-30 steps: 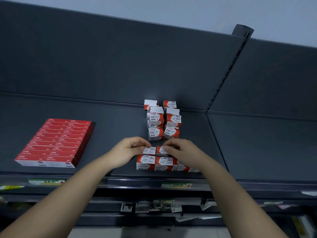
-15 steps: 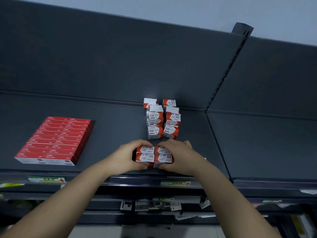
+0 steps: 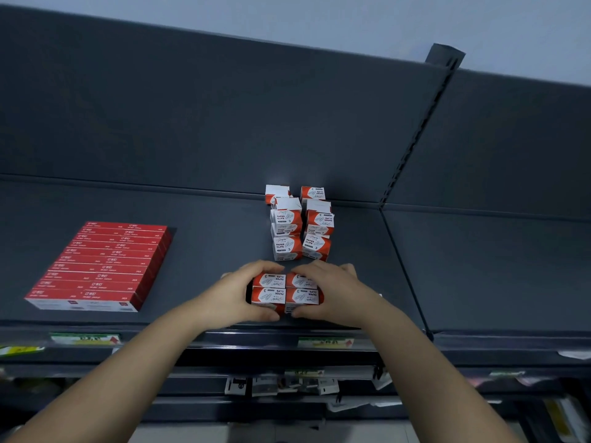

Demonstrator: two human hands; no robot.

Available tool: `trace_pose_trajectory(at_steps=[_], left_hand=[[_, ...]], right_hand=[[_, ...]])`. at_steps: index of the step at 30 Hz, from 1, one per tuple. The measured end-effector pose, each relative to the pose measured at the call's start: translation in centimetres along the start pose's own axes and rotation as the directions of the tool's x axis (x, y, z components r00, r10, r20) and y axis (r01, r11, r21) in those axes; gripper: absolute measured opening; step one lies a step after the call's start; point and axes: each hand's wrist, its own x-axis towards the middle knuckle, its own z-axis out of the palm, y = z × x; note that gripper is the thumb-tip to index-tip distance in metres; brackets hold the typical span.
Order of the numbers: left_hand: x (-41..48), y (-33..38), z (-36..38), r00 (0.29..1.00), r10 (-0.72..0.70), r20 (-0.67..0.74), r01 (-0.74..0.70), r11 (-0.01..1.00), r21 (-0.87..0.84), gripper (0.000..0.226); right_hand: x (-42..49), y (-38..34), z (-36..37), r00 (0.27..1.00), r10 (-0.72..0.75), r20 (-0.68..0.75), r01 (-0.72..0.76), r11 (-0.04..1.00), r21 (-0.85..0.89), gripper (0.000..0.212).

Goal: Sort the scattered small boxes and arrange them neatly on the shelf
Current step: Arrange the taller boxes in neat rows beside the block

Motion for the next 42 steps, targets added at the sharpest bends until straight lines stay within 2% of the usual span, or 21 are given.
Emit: trace_pose_trajectory(at_steps=[2,4,6,8,10,12,15,18,20,25,28,31,35,42], left_hand=[[0.3,0.6,-0.6,1.000,-0.019,-0.009,0.018,0.998,-0.062,0.065],[1.1,1.4,-1.5,0.998,-0.033,-0.056,0.023,0.985,-0.173,0.044],[2.2,2.3,-2.6,0.994,-0.059,-0.093,0.038,0.976,-0.215,0.028],[3.7,2.5,-3.3,0.990,-0.100,-0.104,0.082,0.984,-0.159,0.022],[5.3,2.3,-3.5,0.980,-0.155,-0.128,0.145,0.986,-0.086,0.026],[6.7,2.2,-3.3,0.972,-0.198,-0.124,0.203,0.979,0.025,0.039],[8.1,2.3,-2.3,0.971,-0.224,-0.086,0.236,0.956,0.172,0.052],[8.2,2.2,-1.5,0.972,-0.201,-0.123,0.225,0.946,0.231,0.048],[8.1,1.7,-1.3,0.968,-0.203,-0.151,0.231,0.951,0.204,0.046],[7.3,1.6,-2.5,0.977,-0.144,-0.156,0.160,0.982,0.101,0.038],[6.6,2.7,-3.0,0.974,-0.146,-0.175,0.122,0.983,-0.137,0.042],[6.1,4.3,-3.2,0.981,-0.108,-0.164,0.047,0.939,-0.339,0.045],[6.0,6.0,-3.0,0.991,-0.039,-0.128,-0.018,0.908,-0.419,0.044],[5.7,8.0,-1.9,0.989,0.019,-0.149,-0.084,0.894,-0.439,0.042]], right_hand=[[-0.2,0.1,-0.8,1.000,0.026,-0.009,-0.024,0.991,0.134,0.063],[0.0,0.8,-1.7,0.995,0.082,-0.062,-0.067,0.973,0.222,0.053],[0.6,2.0,-2.5,0.976,0.167,-0.141,-0.138,0.971,0.194,0.049],[1.5,3.0,-2.9,0.948,0.246,-0.200,-0.210,0.960,0.187,0.045],[2.6,3.4,-3.1,0.930,0.301,-0.211,-0.266,0.947,0.183,0.043],[3.6,3.3,-2.9,0.919,0.346,-0.186,-0.316,0.933,0.175,0.045],[4.6,2.8,-2.4,0.923,0.356,-0.150,-0.337,0.931,0.139,0.052],[4.7,2.8,-2.0,0.931,0.334,-0.149,-0.319,0.940,0.118,0.056],[4.5,3.0,-2.0,0.935,0.329,-0.131,-0.308,0.939,0.154,0.062],[3.4,3.8,-3.0,0.932,0.340,-0.126,-0.271,0.884,0.381,0.060],[2.5,4.4,-3.4,0.914,0.355,-0.199,-0.184,0.796,0.576,0.052],[1.6,4.2,-4.2,0.923,0.324,-0.208,-0.063,0.661,0.747,0.048],[0.3,3.6,-5.6,0.939,0.226,-0.260,0.061,0.634,0.771,0.046],[-2.2,3.9,-7.0,0.919,0.164,-0.359,0.202,0.587,0.784,0.045]])
